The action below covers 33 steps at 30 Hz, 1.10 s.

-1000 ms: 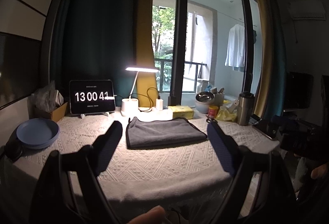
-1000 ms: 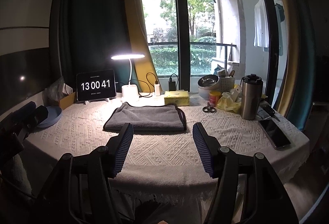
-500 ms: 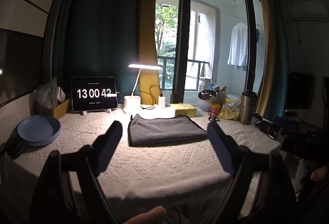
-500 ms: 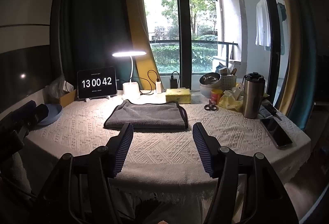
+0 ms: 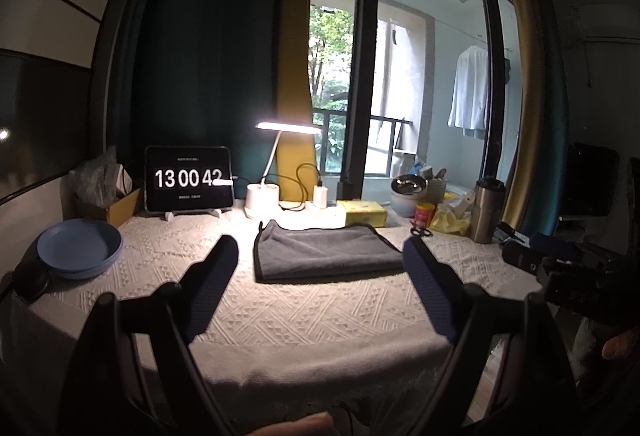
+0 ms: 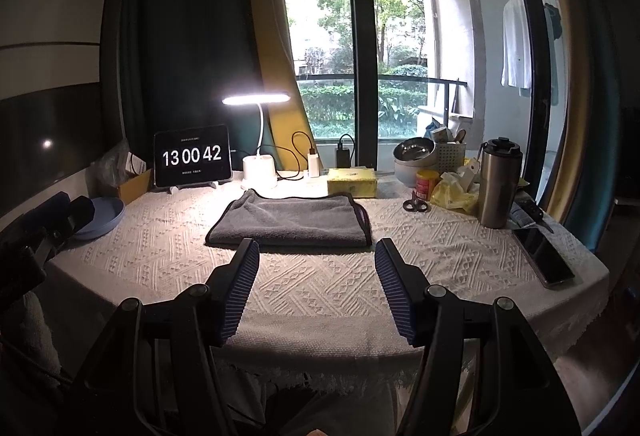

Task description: Fold towel

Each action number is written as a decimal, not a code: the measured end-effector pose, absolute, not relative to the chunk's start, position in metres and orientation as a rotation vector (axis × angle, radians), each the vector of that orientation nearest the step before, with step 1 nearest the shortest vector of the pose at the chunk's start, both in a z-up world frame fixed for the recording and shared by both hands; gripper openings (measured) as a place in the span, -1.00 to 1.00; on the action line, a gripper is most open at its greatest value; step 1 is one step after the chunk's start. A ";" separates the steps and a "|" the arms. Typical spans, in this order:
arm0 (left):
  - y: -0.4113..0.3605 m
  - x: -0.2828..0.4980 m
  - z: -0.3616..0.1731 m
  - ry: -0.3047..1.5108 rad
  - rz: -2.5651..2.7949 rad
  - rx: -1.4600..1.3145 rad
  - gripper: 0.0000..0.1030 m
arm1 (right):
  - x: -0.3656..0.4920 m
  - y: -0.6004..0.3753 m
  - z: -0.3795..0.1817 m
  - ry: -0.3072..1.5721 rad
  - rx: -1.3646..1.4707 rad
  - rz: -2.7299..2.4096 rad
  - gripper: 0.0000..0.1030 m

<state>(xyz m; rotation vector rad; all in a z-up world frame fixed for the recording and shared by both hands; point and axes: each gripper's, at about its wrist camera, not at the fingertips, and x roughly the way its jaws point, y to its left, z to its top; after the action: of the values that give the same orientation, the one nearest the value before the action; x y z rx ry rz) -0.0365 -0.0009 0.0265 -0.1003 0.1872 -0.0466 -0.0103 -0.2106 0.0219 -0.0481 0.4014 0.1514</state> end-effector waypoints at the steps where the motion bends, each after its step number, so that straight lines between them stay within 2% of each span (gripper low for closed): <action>1: -0.001 -0.036 0.027 0.188 -0.046 -0.100 0.66 | -0.010 -0.210 0.022 0.402 -0.048 0.152 0.24; 33: -0.004 -0.036 0.025 0.190 -0.050 -0.097 0.66 | -0.009 -0.209 0.024 0.401 -0.050 0.155 0.24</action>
<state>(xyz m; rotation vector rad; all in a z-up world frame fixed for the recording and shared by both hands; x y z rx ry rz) -0.0363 -0.0041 0.0246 -0.0975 0.1901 -0.0501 -0.0090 -0.2088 0.0238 -0.0503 0.4009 0.1550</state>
